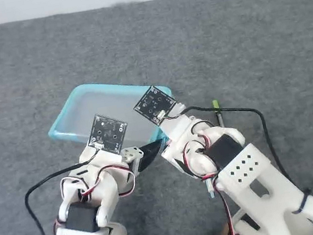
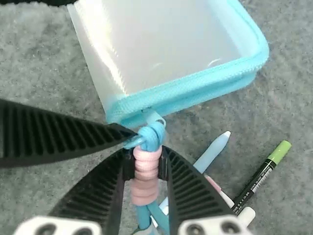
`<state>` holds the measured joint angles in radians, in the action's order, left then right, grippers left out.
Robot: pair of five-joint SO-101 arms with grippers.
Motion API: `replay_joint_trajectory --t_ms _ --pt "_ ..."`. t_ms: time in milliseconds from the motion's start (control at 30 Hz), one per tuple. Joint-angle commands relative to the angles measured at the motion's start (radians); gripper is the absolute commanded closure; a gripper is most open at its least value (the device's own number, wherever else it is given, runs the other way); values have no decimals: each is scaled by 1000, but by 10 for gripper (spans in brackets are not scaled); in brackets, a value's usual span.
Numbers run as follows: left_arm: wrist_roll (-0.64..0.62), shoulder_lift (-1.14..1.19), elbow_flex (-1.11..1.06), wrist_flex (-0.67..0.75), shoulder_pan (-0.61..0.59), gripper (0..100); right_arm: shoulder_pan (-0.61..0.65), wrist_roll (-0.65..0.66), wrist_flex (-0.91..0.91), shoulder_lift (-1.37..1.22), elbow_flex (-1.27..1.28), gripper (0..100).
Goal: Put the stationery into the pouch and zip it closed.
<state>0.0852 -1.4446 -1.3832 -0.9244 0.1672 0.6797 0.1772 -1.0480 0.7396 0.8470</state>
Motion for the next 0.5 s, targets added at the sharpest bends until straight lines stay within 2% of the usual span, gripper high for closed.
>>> replay_joint_trajectory --t_ms 0,300,467 --pt "-9 18 7 46 5 647 7 -12 -13 51 -21 992" --pt "15 18 -21 46 5 647 -42 -5 -64 51 -114 992" --pt "23 11 16 -28 5 648 -62 -3 -62 39 -120 992"
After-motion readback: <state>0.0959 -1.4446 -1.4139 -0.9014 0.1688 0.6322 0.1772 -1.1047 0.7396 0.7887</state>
